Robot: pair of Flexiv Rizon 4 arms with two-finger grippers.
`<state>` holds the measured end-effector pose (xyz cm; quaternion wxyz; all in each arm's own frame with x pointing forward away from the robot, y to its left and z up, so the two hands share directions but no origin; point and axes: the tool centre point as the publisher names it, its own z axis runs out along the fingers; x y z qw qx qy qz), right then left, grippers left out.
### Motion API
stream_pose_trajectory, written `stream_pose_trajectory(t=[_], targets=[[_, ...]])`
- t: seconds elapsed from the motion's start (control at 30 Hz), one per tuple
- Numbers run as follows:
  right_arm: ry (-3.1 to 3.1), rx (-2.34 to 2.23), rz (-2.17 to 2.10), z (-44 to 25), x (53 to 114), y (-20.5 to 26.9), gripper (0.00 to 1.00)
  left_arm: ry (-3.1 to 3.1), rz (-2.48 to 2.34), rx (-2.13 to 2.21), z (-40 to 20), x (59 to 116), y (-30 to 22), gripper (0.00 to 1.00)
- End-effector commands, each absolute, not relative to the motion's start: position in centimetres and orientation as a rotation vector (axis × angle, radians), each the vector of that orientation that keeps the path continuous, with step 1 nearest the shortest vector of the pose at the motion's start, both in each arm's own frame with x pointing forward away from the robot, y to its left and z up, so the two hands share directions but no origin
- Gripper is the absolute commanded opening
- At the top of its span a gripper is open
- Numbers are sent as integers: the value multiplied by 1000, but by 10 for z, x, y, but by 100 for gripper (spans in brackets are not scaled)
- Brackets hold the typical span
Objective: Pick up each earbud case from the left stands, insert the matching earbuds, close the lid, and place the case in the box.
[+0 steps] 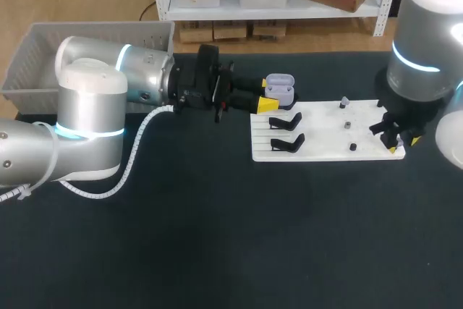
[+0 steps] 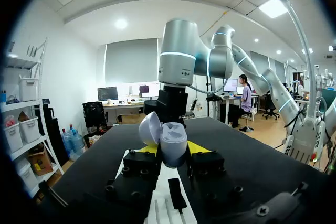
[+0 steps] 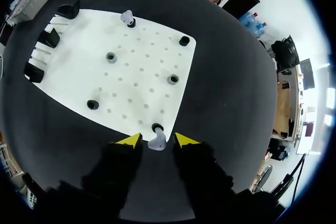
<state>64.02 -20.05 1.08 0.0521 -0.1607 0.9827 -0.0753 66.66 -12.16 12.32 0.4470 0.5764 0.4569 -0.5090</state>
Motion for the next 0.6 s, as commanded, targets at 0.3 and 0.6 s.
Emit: stream_pose_trajectory(t=[0.3,0.6], targets=[[2982,-499,-248,12,639,-201,3,1128,-1259,1425,122,667,-122,0],[2944,-514,-311,50,623,-192,0,1128,-1259,1425,122,667,-122,0]])
